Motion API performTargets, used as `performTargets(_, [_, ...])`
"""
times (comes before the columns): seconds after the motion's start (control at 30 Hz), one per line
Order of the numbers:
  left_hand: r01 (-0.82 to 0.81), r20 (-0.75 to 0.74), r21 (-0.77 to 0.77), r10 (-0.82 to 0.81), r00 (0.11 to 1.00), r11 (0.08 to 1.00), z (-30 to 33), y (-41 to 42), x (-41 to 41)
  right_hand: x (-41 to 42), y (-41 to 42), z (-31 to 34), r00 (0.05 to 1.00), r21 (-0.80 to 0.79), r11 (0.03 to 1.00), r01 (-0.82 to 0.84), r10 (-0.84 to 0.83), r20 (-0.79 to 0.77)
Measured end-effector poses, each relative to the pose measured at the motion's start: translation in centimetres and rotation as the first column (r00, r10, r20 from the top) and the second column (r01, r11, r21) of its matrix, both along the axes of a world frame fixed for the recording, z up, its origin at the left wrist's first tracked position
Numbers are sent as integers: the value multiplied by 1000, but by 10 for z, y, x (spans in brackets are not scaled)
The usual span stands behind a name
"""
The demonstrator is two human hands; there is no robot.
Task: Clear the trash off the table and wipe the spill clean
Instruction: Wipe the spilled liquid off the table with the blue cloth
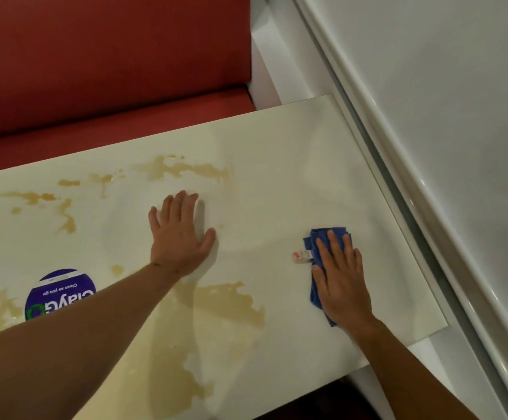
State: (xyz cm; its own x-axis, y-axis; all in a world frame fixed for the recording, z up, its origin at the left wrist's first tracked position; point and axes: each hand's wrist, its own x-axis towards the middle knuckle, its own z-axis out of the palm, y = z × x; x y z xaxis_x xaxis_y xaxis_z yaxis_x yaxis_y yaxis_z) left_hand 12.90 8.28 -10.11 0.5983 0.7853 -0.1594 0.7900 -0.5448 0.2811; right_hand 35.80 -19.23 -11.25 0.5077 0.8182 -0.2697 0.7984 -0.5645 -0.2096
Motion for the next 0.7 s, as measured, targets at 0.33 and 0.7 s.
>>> performTargets(0.33, [47, -54, 58, -44, 998, 997, -13, 38, -39, -3, 119, -2, 978, -32, 981, 192, -189, 85])
performTargets(0.7, [31, -16, 50, -30, 999, 998, -16, 40, -42, -24, 277, -11, 989, 51, 991, -122, 117, 91])
